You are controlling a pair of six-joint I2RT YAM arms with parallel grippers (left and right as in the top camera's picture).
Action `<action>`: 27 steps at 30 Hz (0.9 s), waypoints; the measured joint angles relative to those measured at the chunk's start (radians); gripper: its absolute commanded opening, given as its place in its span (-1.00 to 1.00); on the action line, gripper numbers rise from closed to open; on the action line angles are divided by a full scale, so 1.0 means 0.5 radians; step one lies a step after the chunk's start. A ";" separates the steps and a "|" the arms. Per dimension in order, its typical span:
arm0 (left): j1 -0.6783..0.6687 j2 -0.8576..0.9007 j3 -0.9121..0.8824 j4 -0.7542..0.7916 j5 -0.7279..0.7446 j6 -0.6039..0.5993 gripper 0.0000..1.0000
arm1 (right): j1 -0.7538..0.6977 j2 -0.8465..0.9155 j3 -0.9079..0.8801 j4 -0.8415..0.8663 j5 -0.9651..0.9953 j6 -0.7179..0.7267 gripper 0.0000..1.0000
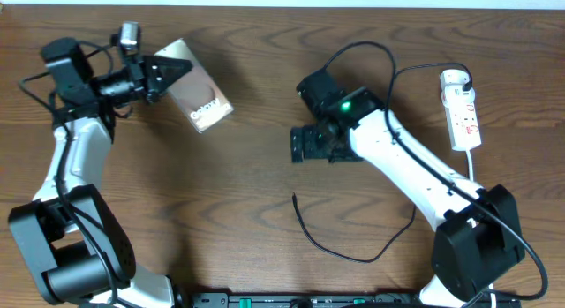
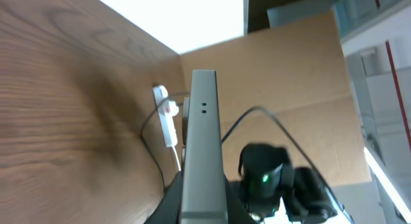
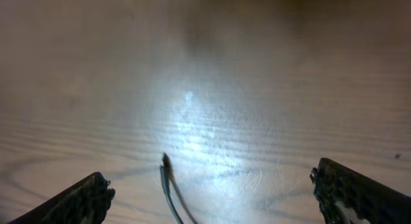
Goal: Plug charger to phone and switch on socket
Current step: 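Lower the right gripper to the black cable's plug and grasp it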
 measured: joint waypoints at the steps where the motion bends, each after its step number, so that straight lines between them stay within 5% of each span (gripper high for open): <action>1: 0.027 0.000 0.000 0.000 -0.001 0.000 -0.85 | 0.012 0.000 -0.031 0.011 0.002 0.001 0.97; 17: 0.220 0.000 0.000 -0.002 0.000 0.000 -0.86 | 0.414 0.000 -0.378 0.185 0.005 0.054 0.94; 27: 0.220 0.000 0.000 -0.002 0.000 0.000 -0.85 | 0.521 0.188 -0.381 0.254 -0.001 0.128 0.57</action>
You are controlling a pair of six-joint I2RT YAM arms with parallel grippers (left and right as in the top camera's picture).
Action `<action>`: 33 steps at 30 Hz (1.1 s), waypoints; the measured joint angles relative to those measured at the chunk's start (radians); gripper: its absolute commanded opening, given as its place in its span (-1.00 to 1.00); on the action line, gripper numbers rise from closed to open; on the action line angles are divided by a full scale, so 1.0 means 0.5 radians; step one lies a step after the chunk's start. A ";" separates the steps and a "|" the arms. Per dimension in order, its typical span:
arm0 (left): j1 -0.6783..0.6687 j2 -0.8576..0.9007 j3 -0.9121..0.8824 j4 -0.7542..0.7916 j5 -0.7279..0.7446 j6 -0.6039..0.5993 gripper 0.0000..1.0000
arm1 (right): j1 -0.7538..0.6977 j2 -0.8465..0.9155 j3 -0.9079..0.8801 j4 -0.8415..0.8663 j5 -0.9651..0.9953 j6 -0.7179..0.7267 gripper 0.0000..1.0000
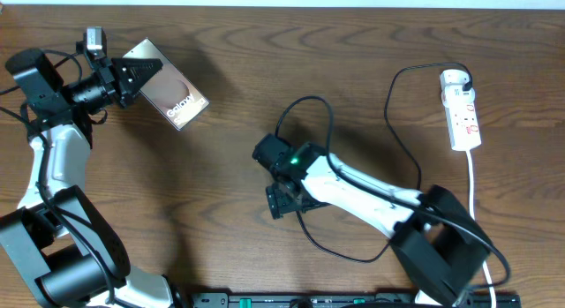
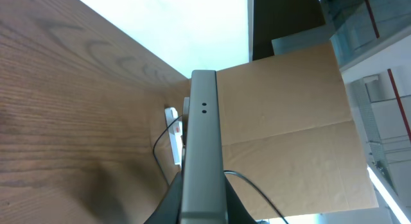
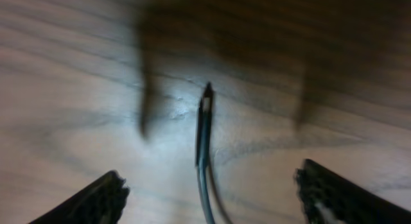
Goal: Plug charger to phone and switch on socket
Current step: 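Lower the right gripper to the black cable's plug and grasp it, then lift the cable plug with the right gripper toward the phone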
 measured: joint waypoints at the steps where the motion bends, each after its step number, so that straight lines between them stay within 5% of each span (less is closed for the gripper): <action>1: 0.000 0.000 0.000 0.000 0.000 0.000 -0.85 | 0.000 0.034 -0.001 0.003 0.000 0.009 0.55; 12: 0.000 0.000 0.000 0.000 0.000 0.001 -0.85 | -0.001 0.094 -0.011 0.007 -0.031 0.034 -0.56; 20: 0.000 0.000 0.000 0.000 0.000 0.001 -0.85 | -0.001 0.094 -0.011 0.008 -0.031 0.045 -0.95; 33: 0.000 0.000 0.000 0.000 0.000 0.005 -0.86 | -0.031 0.094 0.019 -0.055 -0.044 0.002 -0.98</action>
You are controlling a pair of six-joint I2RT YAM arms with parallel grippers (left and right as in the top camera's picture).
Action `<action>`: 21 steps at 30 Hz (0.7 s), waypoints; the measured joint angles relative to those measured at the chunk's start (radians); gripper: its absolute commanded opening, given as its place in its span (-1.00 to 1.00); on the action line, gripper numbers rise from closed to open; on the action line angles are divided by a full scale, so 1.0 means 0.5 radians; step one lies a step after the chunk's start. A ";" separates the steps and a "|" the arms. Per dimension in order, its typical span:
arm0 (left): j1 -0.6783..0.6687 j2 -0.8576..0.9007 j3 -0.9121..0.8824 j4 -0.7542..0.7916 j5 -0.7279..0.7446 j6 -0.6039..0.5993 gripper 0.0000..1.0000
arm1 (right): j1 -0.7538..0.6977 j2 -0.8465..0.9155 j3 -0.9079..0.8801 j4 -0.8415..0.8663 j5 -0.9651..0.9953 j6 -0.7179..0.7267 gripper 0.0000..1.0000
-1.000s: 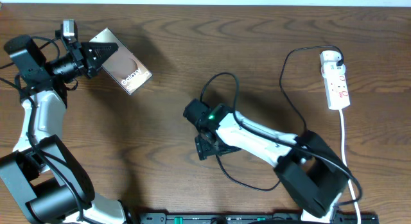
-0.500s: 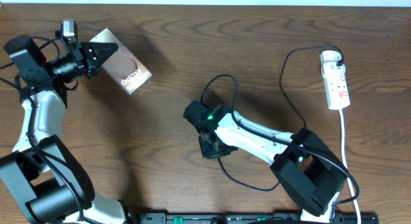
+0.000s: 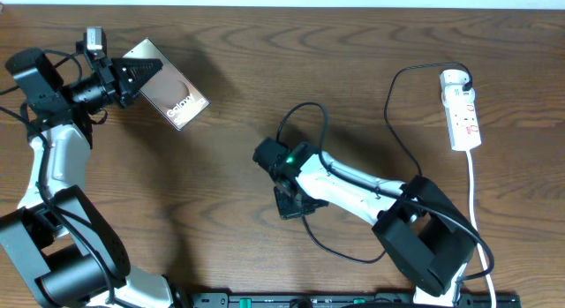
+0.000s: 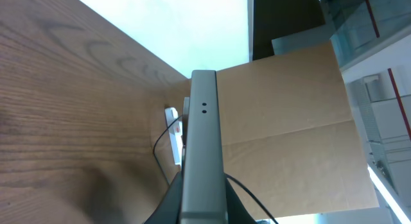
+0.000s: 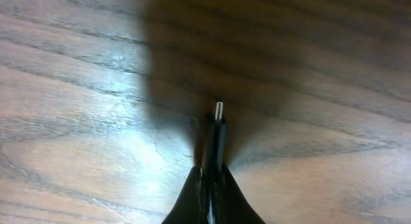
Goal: Plug charger to phone and switch on socket
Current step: 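Lift the cable plug with the right gripper toward the phone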
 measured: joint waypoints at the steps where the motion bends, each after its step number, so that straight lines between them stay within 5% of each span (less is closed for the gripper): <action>1: 0.000 0.000 0.000 0.000 0.000 0.000 -0.86 | -0.021 0.001 0.037 -0.035 -0.002 -0.025 -0.98; 8: 0.000 0.000 0.000 0.000 -0.001 0.001 -0.85 | -0.288 0.005 0.623 -0.227 -0.197 -0.306 -0.98; 14: 0.000 0.000 0.000 0.000 -0.001 0.001 -0.86 | -0.641 0.002 0.977 -0.204 -1.017 -0.768 -0.98; 21: 0.000 0.000 0.000 -0.001 0.000 0.001 -0.85 | -1.009 0.002 0.877 -0.358 -2.026 -1.505 -0.98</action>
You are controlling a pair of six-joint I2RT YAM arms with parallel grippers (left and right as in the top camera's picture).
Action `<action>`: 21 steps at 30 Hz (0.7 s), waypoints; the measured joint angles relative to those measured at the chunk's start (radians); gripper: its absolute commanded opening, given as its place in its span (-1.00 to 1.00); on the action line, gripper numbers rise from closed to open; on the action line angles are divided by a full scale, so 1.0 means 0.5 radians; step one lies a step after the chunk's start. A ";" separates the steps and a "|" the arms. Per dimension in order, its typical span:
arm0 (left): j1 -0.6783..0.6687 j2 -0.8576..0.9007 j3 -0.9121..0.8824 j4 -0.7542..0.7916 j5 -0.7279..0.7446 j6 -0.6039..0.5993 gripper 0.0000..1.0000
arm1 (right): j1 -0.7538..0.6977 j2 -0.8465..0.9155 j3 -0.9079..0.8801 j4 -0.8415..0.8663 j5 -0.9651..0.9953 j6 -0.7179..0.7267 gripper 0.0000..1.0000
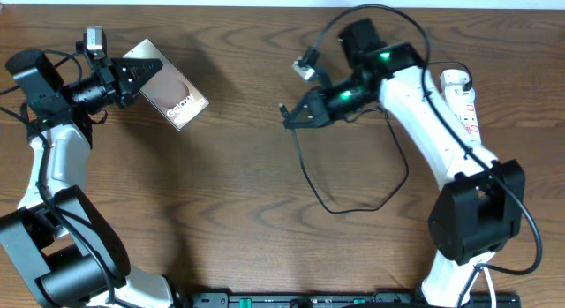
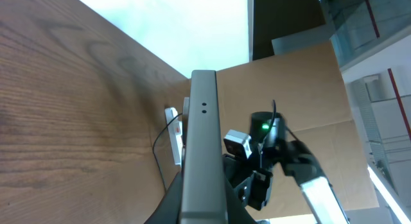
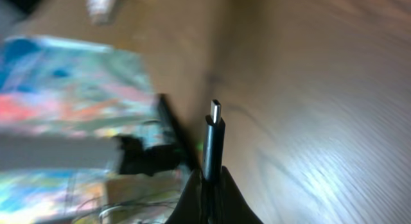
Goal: Plug charger to phone and switch on socket
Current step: 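Lift the cable plug with the right gripper toward the phone, then align the held plug with the phone's bottom port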
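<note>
The phone (image 1: pixel 172 98), beige-backed with its face up, hangs tilted at the far left with my left gripper (image 1: pixel 132 78) shut on its corner. In the left wrist view its grey bottom edge (image 2: pixel 203 153) rises between the fingers, with two small holes showing. My right gripper (image 1: pixel 298 116) is shut on the black charger plug (image 1: pixel 283 108) above the table's upper middle. The plug points left toward the phone. In the right wrist view the plug (image 3: pixel 214 131) sticks out of the shut fingers, metal tip bare. The white power strip (image 1: pixel 462 109) lies at the far right.
The black cable (image 1: pixel 353 202) trails from the plug in a loose loop over the table's middle and runs up to the power strip. The right arm (image 2: pixel 273 153) shows beyond the phone in the left wrist view. A cardboard wall (image 2: pixel 302 102) stands behind the table.
My right gripper, shut on the plug low at the table's middle, is now up near the upper middle with the plug pointing at the phone. The cable loop came along. The left arm kept still.
At first my left gripper held the phone a little further right and my right gripper stood open over the cable's end. Then the phone was further left and the open right gripper straddled the plug. Then it was shut on the plug; now it carries it aloft.
</note>
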 measured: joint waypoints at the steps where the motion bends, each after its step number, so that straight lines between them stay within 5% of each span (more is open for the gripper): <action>1: 0.000 0.000 0.000 0.000 0.000 0.000 -0.86 | -0.030 0.000 -0.063 -0.001 -0.126 -0.105 -0.98; 11: -0.060 0.000 0.000 -0.001 0.000 0.000 -0.86 | -0.060 0.001 -0.849 0.256 -0.792 -0.809 -0.98; 21: -0.426 0.000 0.000 -0.001 0.000 0.009 -0.86 | 0.083 0.001 -0.922 0.404 -0.901 -0.942 -0.98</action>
